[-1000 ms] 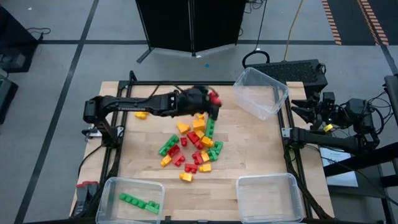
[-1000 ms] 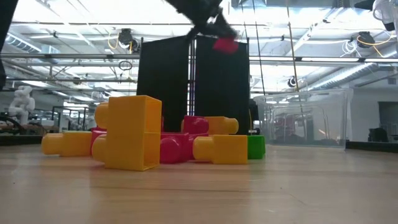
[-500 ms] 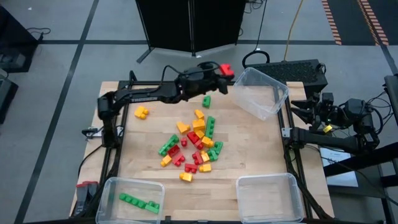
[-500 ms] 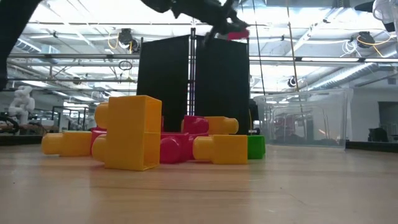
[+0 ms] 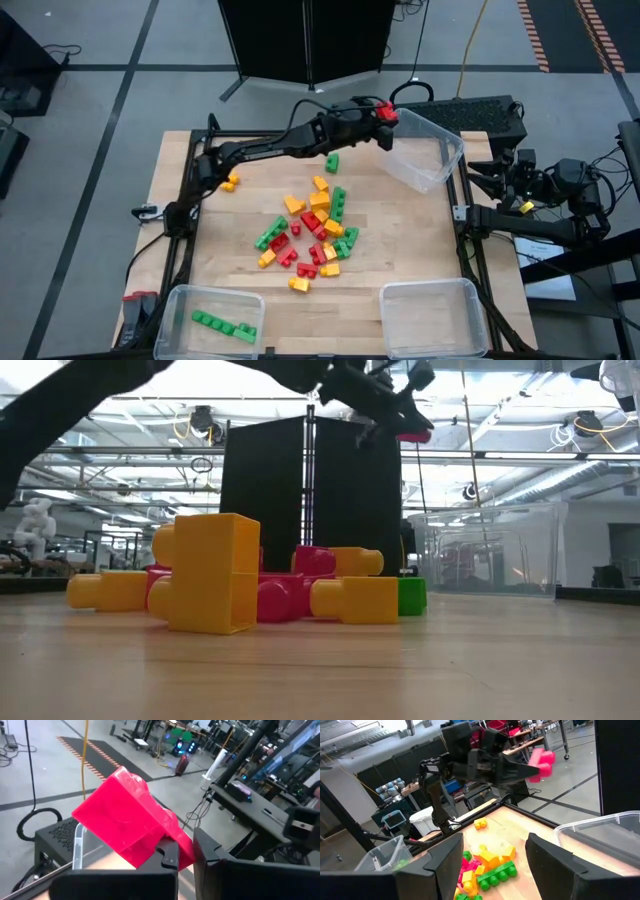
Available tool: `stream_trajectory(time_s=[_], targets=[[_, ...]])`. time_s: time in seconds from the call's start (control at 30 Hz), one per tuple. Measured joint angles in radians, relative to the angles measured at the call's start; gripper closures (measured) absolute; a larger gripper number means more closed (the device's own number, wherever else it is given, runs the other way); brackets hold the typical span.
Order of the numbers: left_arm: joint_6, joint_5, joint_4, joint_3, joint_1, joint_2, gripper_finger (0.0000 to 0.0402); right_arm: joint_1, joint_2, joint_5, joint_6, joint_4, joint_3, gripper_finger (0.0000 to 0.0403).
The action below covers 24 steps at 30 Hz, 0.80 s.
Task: Sort blocks
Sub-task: Put the red game piece into the top transparent bin
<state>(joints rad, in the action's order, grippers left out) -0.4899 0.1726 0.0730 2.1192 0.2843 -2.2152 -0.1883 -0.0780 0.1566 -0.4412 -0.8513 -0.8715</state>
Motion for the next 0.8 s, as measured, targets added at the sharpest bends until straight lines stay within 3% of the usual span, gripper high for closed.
stream_trajectory(time_s=[0.37, 0.8], targets=[[-0.001, -0.032, -0.010, 0.130, -0.003, -0.106, 0.0401, 0.000, 0.000, 0.000, -0.003, 0.000, 0.000, 0.0195], [-0.022, -0.043, -0.020, 0.181, -0.014, -0.186, 0.0401, 0.000, 0.000, 0.003, -0.008, 0.001, 0.000, 0.0195]])
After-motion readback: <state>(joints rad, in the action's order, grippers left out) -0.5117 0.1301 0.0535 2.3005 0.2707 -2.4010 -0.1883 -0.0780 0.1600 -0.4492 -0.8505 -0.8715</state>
